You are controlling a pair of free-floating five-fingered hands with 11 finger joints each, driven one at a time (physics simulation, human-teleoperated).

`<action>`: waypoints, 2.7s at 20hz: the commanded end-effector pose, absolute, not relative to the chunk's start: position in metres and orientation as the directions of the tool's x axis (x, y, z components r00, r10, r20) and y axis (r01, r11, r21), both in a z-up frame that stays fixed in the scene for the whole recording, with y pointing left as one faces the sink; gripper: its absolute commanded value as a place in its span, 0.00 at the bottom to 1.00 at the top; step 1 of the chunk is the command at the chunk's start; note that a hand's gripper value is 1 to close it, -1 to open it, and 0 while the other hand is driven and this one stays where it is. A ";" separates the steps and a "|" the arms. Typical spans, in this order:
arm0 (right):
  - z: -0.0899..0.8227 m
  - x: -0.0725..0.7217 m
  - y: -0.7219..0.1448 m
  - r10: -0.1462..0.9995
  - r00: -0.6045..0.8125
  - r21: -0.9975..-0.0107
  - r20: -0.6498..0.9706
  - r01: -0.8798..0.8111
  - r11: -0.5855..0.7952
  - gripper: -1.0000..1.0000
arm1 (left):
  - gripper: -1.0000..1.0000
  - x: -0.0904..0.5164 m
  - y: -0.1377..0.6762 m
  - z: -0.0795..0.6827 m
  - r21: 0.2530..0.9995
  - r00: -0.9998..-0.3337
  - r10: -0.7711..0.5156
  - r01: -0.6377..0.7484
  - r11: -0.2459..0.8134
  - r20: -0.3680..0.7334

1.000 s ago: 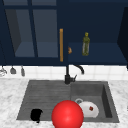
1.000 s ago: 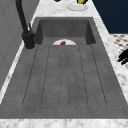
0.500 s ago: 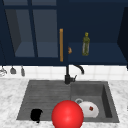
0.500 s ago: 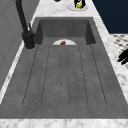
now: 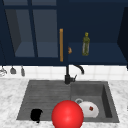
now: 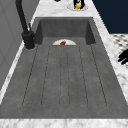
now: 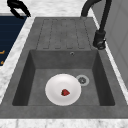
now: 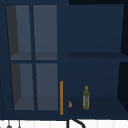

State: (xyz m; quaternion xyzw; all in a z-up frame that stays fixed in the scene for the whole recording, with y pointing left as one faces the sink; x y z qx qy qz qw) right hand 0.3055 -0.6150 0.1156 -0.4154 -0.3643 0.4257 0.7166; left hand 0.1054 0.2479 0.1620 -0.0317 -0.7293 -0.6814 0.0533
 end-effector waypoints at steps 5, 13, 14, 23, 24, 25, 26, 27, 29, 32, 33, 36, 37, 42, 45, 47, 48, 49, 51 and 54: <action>0.126 0.312 -0.629 0.949 0.281 -0.905 0.139 -0.353 0.237 1.00 | 0.50 0.105 0.248 0.162 0.990 -0.992 -0.026 0.119 0.069 0.121; 0.131 0.313 -0.636 0.957 0.260 -0.909 0.128 -0.356 0.218 1.00 | 0.50 0.105 0.248 0.162 0.990 -0.992 -0.026 0.119 0.069 0.121; 0.127 0.313 -0.637 0.958 0.258 -0.910 0.122 -0.357 0.212 1.00 | 0.50 0.105 0.248 0.162 0.990 -0.992 -0.026 0.119 0.069 0.121; 0.089 0.335 -0.637 0.964 0.254 -0.905 0.082 -0.386 0.179 1.00 | 0.50 0.105 0.248 0.162 0.990 -0.992 -0.026 0.119 0.069 0.121; 0.089 0.339 -0.637 0.964 0.254 -0.895 0.073 -0.409 0.175 1.00 | 0.50 0.105 0.248 0.162 0.990 -0.992 -0.026 0.119 0.069 0.121; 0.089 0.342 -0.637 0.965 0.254 -0.890 0.069 -0.421 0.174 1.00 | 0.50 0.105 0.248 0.162 0.990 -0.992 -0.026 0.119 0.069 0.121; 0.089 0.344 -0.637 0.965 0.254 -0.885 0.067 -0.431 0.175 1.00 | 0.50 0.105 0.248 0.162 0.990 -0.992 -0.026 0.119 0.069 0.121; 0.089 0.346 -0.638 0.965 0.255 -0.881 0.065 -0.439 0.175 1.00 | 0.50 0.105 0.248 0.162 0.990 -0.992 -0.026 0.119 0.069 0.121; 0.089 0.346 -0.638 0.967 0.247 -0.874 0.064 -0.455 0.173 0.00 | 0.50 0.105 0.248 0.162 0.990 -0.992 -0.026 0.119 0.069 0.121; 0.120 0.335 -0.633 0.956 0.279 -0.851 0.086 -0.478 0.216 0.00 | 0.50 0.105 0.248 0.162 0.990 -0.992 -0.026 0.119 0.069 0.121; 0.128 0.326 -0.637 0.964 0.260 -0.884 0.059 -0.435 0.172 0.00 | 0.50 0.105 0.248 0.162 0.990 -0.992 -0.026 0.119 0.069 0.121; 0.153 0.330 -0.636 0.951 0.310 -0.938 0.001 -0.329 0.109 0.00 | 0.50 0.105 0.248 0.162 0.990 -0.992 -0.026 0.119 0.069 0.121; 0.157 0.333 -0.632 0.953 0.300 -0.939 -0.030 -0.335 0.076 0.00 | 0.50 0.105 0.248 0.162 0.990 -0.992 -0.026 0.119 0.069 0.121; 0.183 0.330 -0.624 0.936 0.348 -0.960 -0.051 -0.276 0.050 0.00 | 0.50 0.105 0.248 0.162 0.990 -0.992 -0.026 0.119 0.069 0.121; 0.189 0.327 -0.607 0.934 0.351 -0.971 -0.065 -0.236 0.021 0.00 | 0.50 0.105 0.248 0.162 0.990 -0.992 -0.026 0.119 0.069 0.121; 0.190 0.323 -0.591 0.931 0.353 -0.968 -0.090 -0.251 0.002 0.00 | 0.50 0.105 0.248 0.162 0.990 -0.992 -0.026 0.119 0.069 0.121; 0.193 0.322 -0.584 0.928 0.358 -0.967 -0.106 -0.255 -0.012 0.00 | 0.50 0.105 0.248 0.162 0.990 -0.992 -0.026 0.119 0.069 0.121; 0.196 0.325 -0.578 0.925 0.362 -0.968 -0.119 -0.249 -0.026 0.00 | 0.50 0.105 0.248 0.162 0.990 -0.992 -0.026 0.119 0.069 0.121; 0.203 0.325 -0.567 0.925 0.354 -0.968 -0.136 -0.247 -0.048 0.00 | 0.50 0.105 0.248 0.162 0.990 -0.992 -0.026 0.119 0.069 0.121; 0.211 0.324 -0.550 0.931 0.336 -0.967 -0.144 -0.247 -0.061 0.00 | 0.50 0.105 0.248 0.162 0.990 -0.992 -0.026 0.119 0.069 0.121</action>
